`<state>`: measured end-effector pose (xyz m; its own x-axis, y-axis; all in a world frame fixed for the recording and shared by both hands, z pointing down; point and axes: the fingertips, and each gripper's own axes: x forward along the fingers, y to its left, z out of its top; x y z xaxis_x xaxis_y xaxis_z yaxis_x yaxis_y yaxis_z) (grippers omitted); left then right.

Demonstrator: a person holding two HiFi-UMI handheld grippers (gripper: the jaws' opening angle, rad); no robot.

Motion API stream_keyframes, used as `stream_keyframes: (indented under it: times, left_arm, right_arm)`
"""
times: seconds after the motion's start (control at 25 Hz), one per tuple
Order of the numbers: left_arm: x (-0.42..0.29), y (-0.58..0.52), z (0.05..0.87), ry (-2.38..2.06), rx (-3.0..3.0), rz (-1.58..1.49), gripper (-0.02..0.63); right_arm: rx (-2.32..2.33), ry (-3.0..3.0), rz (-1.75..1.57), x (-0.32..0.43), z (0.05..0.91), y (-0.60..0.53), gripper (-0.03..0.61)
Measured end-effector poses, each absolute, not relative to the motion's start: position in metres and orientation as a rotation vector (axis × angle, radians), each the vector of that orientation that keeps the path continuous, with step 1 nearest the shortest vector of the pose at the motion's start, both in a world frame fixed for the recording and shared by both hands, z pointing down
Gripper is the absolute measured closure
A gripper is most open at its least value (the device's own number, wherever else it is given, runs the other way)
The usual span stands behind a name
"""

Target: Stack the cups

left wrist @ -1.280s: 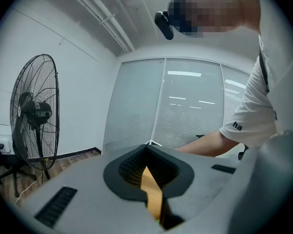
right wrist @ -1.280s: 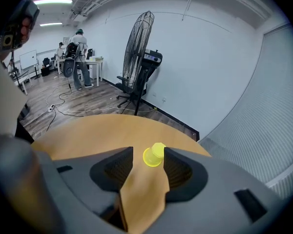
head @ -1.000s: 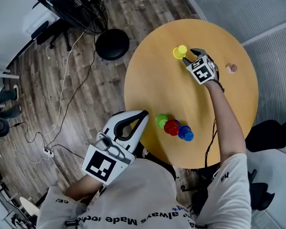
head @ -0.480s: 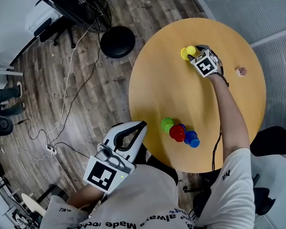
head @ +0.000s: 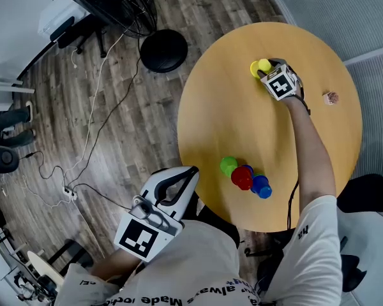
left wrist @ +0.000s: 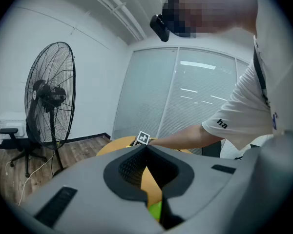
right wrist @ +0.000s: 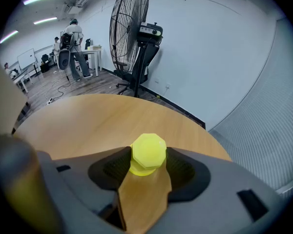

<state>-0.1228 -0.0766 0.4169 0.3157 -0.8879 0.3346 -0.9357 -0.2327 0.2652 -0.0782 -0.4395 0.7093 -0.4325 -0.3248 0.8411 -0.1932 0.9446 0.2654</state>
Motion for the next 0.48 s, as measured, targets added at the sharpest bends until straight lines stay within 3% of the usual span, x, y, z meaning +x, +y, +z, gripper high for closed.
stream_keyframes:
  times: [0.48]
  left_arm:
    - [-0.107, -0.074, 0.401, -1.601, 2.242, 0.138, 0.591]
  right_arm:
    - [0.394, -2.058, -0.183, -0.065, 0.67, -0.425, 0.337]
